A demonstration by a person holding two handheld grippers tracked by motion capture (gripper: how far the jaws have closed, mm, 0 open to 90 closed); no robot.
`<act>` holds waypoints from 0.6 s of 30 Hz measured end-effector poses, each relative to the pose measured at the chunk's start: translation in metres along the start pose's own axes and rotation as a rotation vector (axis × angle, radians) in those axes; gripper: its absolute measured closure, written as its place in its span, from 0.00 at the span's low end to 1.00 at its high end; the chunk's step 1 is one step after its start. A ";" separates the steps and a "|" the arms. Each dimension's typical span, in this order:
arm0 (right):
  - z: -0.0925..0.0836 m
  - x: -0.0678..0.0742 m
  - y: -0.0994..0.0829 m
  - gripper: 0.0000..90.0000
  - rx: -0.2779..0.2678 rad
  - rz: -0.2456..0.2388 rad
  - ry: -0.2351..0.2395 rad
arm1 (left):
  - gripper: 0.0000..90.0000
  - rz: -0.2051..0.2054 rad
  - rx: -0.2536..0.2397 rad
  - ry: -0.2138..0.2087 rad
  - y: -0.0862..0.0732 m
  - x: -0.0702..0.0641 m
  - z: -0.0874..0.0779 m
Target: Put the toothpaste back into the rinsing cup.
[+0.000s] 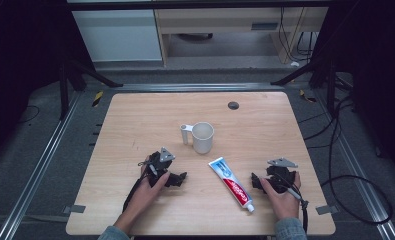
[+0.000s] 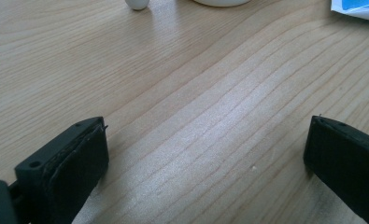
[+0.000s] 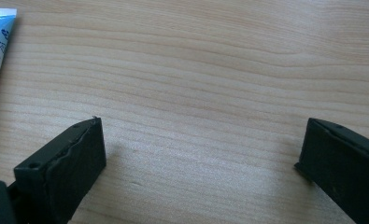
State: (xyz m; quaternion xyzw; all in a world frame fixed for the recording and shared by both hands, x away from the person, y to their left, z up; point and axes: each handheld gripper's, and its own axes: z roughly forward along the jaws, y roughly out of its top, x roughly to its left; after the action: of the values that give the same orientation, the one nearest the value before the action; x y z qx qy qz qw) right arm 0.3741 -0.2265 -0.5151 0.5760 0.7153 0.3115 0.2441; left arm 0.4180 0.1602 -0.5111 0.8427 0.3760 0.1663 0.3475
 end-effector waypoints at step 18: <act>-0.027 0.010 0.016 0.15 0.070 -0.071 -0.013 | 0.00 -0.029 0.004 0.030 0.001 -0.003 0.000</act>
State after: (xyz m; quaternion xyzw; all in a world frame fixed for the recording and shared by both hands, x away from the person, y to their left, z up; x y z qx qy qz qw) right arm 0.3636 -0.2191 -0.4853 0.5605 0.7441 0.2736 0.2393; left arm 0.4161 0.1573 -0.5109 0.8353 0.3938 0.1732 0.3424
